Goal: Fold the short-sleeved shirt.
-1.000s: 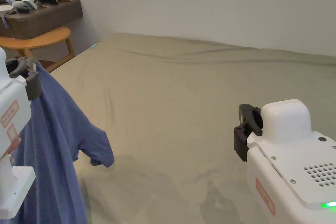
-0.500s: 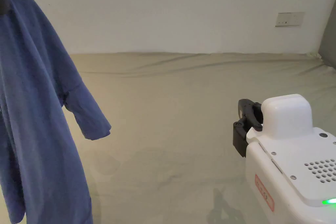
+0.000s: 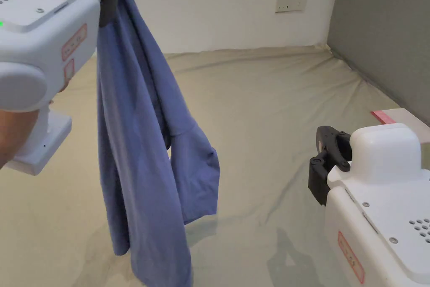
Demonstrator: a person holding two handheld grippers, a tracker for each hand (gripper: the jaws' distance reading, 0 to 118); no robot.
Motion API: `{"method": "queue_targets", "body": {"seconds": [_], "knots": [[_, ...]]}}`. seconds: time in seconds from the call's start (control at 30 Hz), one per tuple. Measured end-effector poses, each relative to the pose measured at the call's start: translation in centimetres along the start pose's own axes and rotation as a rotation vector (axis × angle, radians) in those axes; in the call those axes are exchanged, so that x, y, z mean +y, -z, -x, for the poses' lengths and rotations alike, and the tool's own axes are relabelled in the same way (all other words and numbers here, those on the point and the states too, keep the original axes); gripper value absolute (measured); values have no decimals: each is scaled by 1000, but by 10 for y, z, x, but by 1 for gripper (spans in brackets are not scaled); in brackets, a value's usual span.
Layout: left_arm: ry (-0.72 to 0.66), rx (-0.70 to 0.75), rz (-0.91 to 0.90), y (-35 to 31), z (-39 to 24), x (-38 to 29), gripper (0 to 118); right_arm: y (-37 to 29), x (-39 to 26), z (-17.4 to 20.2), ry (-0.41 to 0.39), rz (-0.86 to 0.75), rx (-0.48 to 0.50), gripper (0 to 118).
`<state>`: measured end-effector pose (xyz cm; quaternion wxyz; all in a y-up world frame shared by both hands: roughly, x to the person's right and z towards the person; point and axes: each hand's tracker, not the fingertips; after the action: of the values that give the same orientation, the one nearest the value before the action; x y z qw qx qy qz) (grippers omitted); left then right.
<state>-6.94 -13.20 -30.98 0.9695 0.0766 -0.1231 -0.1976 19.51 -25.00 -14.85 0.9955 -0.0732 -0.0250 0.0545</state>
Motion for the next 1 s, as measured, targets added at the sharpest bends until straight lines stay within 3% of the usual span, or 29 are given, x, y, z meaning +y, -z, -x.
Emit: {"method": "queue_targets", "body": {"seconds": [0.17,0.4,0.63,0.87,0.93,1.0], "knots": [[2,-192,175,72,-91,-60,0,25,-28,-31,12,64,-40,1],[17,-368,582,143,-212,-207,0,53,-63,-51,28,159,-60,1],[-60,-463,880,111,-267,-320,0,74,-88,-63,10,223,-68,1],[-106,-482,881,73,-273,-328,0,76,-89,-54,12,237,-51,1],[-178,-476,894,72,-260,-316,12,70,-82,-46,4,228,-43,1],[-240,-449,848,63,-240,-295,70,65,-75,-41,-9,213,-35,1]]}}
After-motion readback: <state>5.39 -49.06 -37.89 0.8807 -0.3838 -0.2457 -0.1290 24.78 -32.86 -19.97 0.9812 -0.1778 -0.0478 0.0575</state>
